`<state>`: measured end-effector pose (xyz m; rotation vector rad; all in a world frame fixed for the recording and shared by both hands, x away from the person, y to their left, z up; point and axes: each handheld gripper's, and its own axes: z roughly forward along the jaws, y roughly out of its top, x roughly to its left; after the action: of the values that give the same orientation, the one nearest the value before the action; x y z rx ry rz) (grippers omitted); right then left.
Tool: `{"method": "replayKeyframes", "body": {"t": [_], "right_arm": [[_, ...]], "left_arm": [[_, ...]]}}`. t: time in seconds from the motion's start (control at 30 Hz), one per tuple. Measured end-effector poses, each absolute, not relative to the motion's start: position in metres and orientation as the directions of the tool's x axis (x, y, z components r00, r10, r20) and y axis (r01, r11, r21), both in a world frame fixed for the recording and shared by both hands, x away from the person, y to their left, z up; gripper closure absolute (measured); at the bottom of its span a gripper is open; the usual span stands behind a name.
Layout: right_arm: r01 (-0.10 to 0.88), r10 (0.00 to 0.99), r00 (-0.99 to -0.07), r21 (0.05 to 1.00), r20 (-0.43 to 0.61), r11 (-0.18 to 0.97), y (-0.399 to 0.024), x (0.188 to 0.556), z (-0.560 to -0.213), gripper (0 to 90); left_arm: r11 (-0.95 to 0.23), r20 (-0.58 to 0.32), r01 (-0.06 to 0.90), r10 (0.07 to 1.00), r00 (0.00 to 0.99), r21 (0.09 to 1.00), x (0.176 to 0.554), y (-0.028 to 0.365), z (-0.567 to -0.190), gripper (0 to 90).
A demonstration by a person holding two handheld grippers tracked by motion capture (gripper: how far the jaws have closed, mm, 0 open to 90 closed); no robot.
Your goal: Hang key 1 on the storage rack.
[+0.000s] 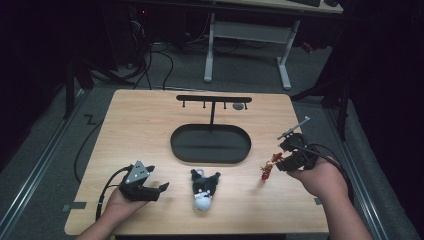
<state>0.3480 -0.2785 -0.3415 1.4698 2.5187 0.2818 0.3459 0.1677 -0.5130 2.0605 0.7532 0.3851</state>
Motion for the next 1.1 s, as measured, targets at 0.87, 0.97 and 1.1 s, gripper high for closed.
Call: {"method": "replayKeyframes", "body": {"t": [0.87,0.97,1.1], "right_arm": [[0.844,0.894,-0.438,0.299,-0.092,0.445,-0.255,0.399,-0.326,68.3],[0.839,0.892,-0.440,0.308,-0.100,0.448,-0.252,0.403,-0.323,68.3],[0.835,0.893,-0.436,0.322,-0.106,0.446,-0.247,0.411,-0.317,68.3]], "left_arm": [[-0.422,-0.016,0.373,0.644,0.765,0.826,0.347,0.175,-0.513,19.1],[-0.431,-0.008,0.370,0.642,0.767,0.823,0.346,0.174,-0.512,19.1],[-0.426,-0.011,0.368,0.641,0.767,0.826,0.345,0.174,-0.511,19.1]]}}
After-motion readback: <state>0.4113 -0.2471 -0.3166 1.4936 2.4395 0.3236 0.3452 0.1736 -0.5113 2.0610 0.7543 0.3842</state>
